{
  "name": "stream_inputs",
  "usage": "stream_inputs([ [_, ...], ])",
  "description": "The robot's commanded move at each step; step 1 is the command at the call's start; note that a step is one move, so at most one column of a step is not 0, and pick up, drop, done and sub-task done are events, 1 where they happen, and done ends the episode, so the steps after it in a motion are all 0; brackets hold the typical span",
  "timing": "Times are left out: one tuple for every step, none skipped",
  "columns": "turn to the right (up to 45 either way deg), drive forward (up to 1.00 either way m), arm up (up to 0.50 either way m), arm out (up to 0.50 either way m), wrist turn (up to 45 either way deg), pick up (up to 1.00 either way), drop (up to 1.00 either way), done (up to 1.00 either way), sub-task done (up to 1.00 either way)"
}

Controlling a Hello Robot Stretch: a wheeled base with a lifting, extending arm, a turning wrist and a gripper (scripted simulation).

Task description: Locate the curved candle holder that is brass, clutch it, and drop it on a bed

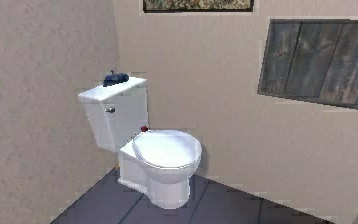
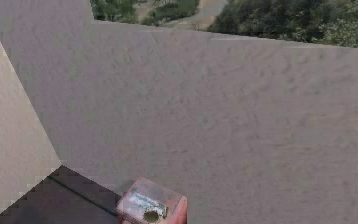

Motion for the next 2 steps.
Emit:
stream_inputs([
  [0.0, 0.00, 0.00, 0.00, 0.0, 1.00, 0.00, 0.00, 0.00],
  [0.0, 0.00, 0.10, 0.00, 0.0, 0.00, 0.00, 0.00, 0.00],
])
